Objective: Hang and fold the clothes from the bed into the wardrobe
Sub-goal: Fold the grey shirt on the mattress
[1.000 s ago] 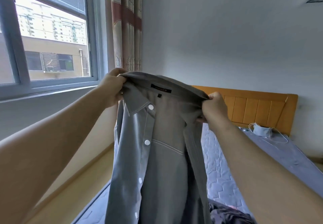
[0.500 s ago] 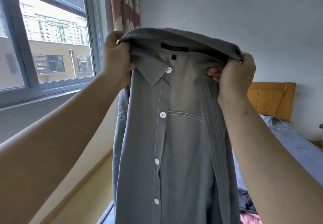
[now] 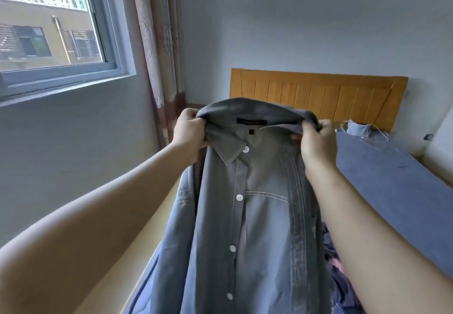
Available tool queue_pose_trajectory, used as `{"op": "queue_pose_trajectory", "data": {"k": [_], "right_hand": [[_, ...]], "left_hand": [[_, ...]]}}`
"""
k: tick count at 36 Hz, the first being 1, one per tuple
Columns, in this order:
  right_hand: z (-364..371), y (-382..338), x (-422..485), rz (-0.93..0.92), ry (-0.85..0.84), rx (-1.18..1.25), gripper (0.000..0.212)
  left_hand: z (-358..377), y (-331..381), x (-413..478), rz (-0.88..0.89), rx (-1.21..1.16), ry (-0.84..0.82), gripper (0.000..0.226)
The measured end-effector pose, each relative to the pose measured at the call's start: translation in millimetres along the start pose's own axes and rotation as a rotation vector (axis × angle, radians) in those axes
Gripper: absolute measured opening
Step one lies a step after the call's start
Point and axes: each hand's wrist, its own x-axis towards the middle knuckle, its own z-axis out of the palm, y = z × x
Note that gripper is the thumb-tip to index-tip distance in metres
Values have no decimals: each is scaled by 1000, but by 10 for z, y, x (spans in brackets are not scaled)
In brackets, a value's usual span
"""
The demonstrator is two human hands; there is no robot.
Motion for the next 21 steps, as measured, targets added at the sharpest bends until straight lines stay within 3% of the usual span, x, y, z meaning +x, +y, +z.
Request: {"op": "queue_pose_trajectory", "data": {"k": [12, 16, 19, 21], "right_hand": [[1271, 1727, 1312, 236, -251, -224, 24], [1646, 2272, 1657, 305, -420, -220, 21], [1836, 2651, 1773, 358, -585, -163, 71], [1895, 2878, 1749, 430, -643, -167, 87]], "left_hand": [[446, -1739, 1746, -259, 219, 77, 16], [608, -2177, 2152, -278, 245, -39, 16], [714, -2463, 2223, -366, 238, -253, 45], [703, -2748, 2232, -457, 357, -364, 67]]}}
